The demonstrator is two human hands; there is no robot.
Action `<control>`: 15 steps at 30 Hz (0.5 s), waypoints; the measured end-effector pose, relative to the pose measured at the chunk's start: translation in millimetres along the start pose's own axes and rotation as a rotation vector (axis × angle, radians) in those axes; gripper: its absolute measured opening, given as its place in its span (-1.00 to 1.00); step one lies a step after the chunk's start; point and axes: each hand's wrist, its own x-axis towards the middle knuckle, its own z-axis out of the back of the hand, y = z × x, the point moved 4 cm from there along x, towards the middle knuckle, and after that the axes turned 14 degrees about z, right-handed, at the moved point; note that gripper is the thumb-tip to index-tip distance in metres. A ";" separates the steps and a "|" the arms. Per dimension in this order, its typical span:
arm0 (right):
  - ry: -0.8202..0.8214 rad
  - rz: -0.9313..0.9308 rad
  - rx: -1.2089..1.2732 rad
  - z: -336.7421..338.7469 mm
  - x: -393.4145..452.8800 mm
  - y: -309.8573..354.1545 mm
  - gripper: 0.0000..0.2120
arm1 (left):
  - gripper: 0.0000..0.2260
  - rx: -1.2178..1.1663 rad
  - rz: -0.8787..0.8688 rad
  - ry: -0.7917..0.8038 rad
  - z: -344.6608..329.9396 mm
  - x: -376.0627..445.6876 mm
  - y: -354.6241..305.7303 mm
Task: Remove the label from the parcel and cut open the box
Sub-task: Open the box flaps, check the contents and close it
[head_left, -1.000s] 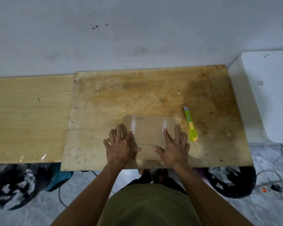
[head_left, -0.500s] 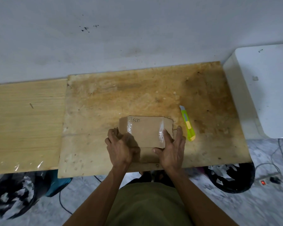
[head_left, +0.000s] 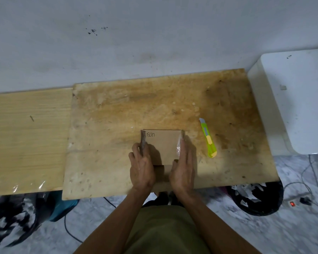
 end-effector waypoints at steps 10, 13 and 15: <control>0.190 -0.182 0.252 -3.8 -5.0 -22.7 -0.48 | -0.30 -0.310 -0.092 0.082 7.6 0.9 16.3; 0.299 -0.089 0.215 -21.9 -7.4 -20.8 -0.52 | -0.49 -0.299 -0.136 0.097 -1.2 -2.8 4.0; 0.319 -0.010 0.149 -31.6 -6.7 -20.3 -0.49 | -0.57 -0.278 -0.118 0.095 -4.2 -2.0 -2.1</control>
